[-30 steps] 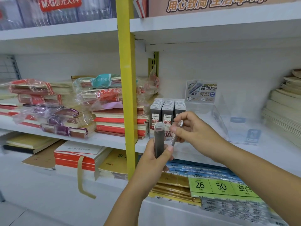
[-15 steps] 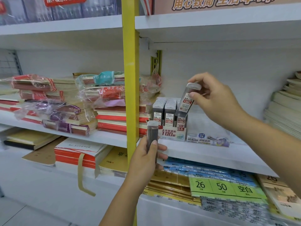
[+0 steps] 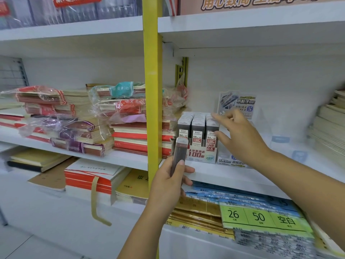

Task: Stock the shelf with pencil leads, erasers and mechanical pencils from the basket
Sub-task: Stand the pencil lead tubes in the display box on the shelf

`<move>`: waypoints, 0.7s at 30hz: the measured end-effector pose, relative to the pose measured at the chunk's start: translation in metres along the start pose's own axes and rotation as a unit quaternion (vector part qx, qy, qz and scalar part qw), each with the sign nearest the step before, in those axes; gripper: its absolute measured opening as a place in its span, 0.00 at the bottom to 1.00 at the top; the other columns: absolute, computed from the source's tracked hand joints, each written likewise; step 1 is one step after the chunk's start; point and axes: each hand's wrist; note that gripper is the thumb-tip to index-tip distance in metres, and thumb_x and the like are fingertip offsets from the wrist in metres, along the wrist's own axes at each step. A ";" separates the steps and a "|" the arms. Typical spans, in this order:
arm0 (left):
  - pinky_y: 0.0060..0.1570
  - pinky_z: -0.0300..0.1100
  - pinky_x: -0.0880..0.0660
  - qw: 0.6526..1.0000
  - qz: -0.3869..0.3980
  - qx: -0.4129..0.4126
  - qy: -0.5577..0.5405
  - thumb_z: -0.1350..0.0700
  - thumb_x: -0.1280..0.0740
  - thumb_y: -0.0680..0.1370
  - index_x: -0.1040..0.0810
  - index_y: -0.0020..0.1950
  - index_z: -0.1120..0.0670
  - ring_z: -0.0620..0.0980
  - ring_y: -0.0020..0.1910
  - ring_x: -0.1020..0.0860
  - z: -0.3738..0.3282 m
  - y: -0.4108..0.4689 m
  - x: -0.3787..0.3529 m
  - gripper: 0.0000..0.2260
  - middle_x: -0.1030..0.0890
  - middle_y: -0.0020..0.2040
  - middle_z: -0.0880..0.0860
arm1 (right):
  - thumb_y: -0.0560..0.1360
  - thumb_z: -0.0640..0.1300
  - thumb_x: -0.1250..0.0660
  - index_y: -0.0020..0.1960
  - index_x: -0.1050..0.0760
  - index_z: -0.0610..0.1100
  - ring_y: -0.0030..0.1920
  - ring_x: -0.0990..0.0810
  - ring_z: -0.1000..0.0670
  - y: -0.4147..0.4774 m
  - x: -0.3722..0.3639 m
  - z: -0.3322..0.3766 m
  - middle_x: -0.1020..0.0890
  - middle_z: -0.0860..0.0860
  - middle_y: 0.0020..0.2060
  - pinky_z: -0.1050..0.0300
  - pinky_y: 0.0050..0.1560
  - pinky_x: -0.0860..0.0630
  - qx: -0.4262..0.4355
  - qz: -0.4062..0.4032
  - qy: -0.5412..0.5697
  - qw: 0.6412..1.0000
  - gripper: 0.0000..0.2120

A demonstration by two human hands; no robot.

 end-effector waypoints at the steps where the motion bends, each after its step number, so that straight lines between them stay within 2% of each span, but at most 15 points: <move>1: 0.30 0.34 0.24 1.000 0.001 -0.005 0.007 0.51 0.41 0.84 0.25 0.57 0.38 0.40 0.35 0.21 0.000 0.000 -0.001 0.09 0.15 0.44 0.44 | 0.79 0.48 0.36 0.74 0.37 0.54 0.51 0.30 0.54 -0.004 0.001 0.001 0.32 0.52 0.56 0.59 0.46 0.29 0.002 -0.011 0.006 1.000 0.25; 3: 0.31 0.31 0.25 0.999 0.005 -0.019 0.035 0.49 0.41 0.84 0.22 0.55 0.37 0.38 0.35 0.22 0.000 0.000 -0.002 0.10 0.16 0.42 0.42 | 0.79 0.49 0.38 0.71 0.33 0.54 0.46 0.29 0.57 -0.015 0.005 0.009 0.30 0.55 0.54 0.69 0.44 0.32 0.011 -0.025 0.068 0.997 0.21; 4: 0.33 0.28 0.26 0.998 0.011 -0.027 0.050 0.48 0.42 0.84 0.22 0.56 0.36 0.36 0.37 0.22 0.001 0.001 -0.003 0.11 0.17 0.42 0.39 | 0.78 0.51 0.38 0.68 0.29 0.54 0.44 0.27 0.57 -0.021 0.006 0.014 0.27 0.56 0.51 0.71 0.43 0.32 0.012 -0.013 0.123 0.992 0.18; 5: 0.37 0.25 0.27 0.997 0.024 -0.034 0.061 0.48 0.42 0.84 0.23 0.59 0.33 0.32 0.42 0.22 0.001 0.000 -0.005 0.12 0.19 0.45 0.36 | 0.77 0.53 0.38 0.65 0.27 0.56 0.44 0.25 0.57 -0.026 0.006 0.021 0.25 0.57 0.48 0.70 0.42 0.30 0.007 0.012 0.185 0.983 0.16; 7: 0.48 0.19 0.32 0.993 0.065 -0.057 0.080 0.46 0.43 0.84 0.32 0.66 0.25 0.24 0.56 0.28 0.000 -0.001 -0.011 0.16 0.25 0.56 0.28 | 0.76 0.55 0.36 0.62 0.25 0.58 0.43 0.21 0.57 -0.033 0.002 0.034 0.21 0.57 0.43 0.66 0.43 0.25 -0.021 0.066 0.291 0.954 0.15; 9: 0.56 0.23 0.34 0.987 0.087 -0.076 0.110 0.45 0.44 0.84 0.41 0.69 0.24 0.24 0.63 0.35 0.002 -0.001 -0.018 0.19 0.32 0.61 0.25 | 0.77 0.50 0.34 0.59 0.24 0.58 0.42 0.18 0.55 -0.036 -0.004 0.041 0.18 0.52 0.42 0.62 0.44 0.21 -0.059 0.083 0.351 0.931 0.12; 11: 0.60 0.30 0.36 0.983 0.078 -0.097 0.138 0.45 0.45 0.84 0.43 0.73 0.27 0.28 0.66 0.38 0.004 0.001 -0.021 0.20 0.34 0.60 0.25 | 0.78 0.42 0.34 0.60 0.25 0.54 0.43 0.17 0.54 -0.034 -0.005 0.039 0.16 0.50 0.46 0.59 0.41 0.20 -0.096 0.078 0.412 0.903 0.13; 12: 0.62 0.32 0.36 0.979 0.062 -0.113 0.159 0.46 0.44 0.84 0.43 0.75 0.30 0.30 0.67 0.38 0.006 0.002 -0.022 0.21 0.35 0.61 0.25 | 0.77 0.39 0.34 0.61 0.26 0.52 0.43 0.17 0.55 -0.032 -0.001 0.036 0.16 0.50 0.48 0.62 0.39 0.21 -0.109 0.068 0.438 0.890 0.14; 14: 0.67 0.32 0.41 0.963 0.022 -0.150 0.221 0.48 0.44 0.84 0.44 0.77 0.36 0.33 0.70 0.41 0.007 0.006 -0.022 0.22 0.37 0.66 0.30 | 0.76 0.39 0.31 0.57 0.27 0.53 0.39 0.17 0.59 -0.024 0.013 0.027 0.15 0.51 0.46 0.68 0.35 0.24 -0.106 -0.001 0.434 0.895 0.13; 16: 0.70 0.29 0.50 0.937 -0.003 -0.184 0.297 0.49 0.44 0.84 0.46 0.79 0.40 0.32 0.73 0.50 0.010 0.009 -0.022 0.24 0.42 0.74 0.35 | 0.75 0.41 0.30 0.49 0.29 0.56 0.39 0.17 0.58 -0.011 0.033 0.019 0.15 0.52 0.44 0.67 0.36 0.23 -0.062 -0.091 0.405 0.908 0.12; 18: 0.72 0.31 0.57 0.914 -0.004 -0.199 0.353 0.49 0.45 0.84 0.49 0.80 0.41 0.34 0.76 0.58 0.014 0.012 -0.024 0.25 0.51 0.79 0.36 | 0.76 0.41 0.31 0.47 0.30 0.58 0.43 0.17 0.51 0.001 0.049 0.014 0.16 0.53 0.43 0.56 0.42 0.19 -0.013 -0.132 0.370 0.920 0.12; 20: 0.73 0.33 0.62 0.899 0.005 -0.207 0.387 0.49 0.46 0.85 0.52 0.80 0.42 0.35 0.76 0.63 0.020 0.014 -0.027 0.25 0.58 0.80 0.37 | 0.75 0.42 0.31 0.47 0.30 0.58 0.44 0.18 0.47 0.009 0.054 0.011 0.16 0.53 0.42 0.43 0.48 0.20 0.018 -0.121 0.319 0.940 0.12; 21: 0.73 0.35 0.62 0.894 0.008 -0.210 0.396 0.48 0.47 0.85 0.54 0.80 0.42 0.35 0.76 0.65 0.022 0.015 -0.029 0.26 0.59 0.80 0.37 | 0.75 0.41 0.31 0.47 0.29 0.58 0.44 0.18 0.47 0.012 0.053 0.010 0.17 0.53 0.42 0.41 0.48 0.21 0.025 -0.107 0.298 0.948 0.12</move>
Point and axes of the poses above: each hand's wrist, its own y-axis towards the middle knuckle, its own x-axis out of the back of the hand, z = x × y
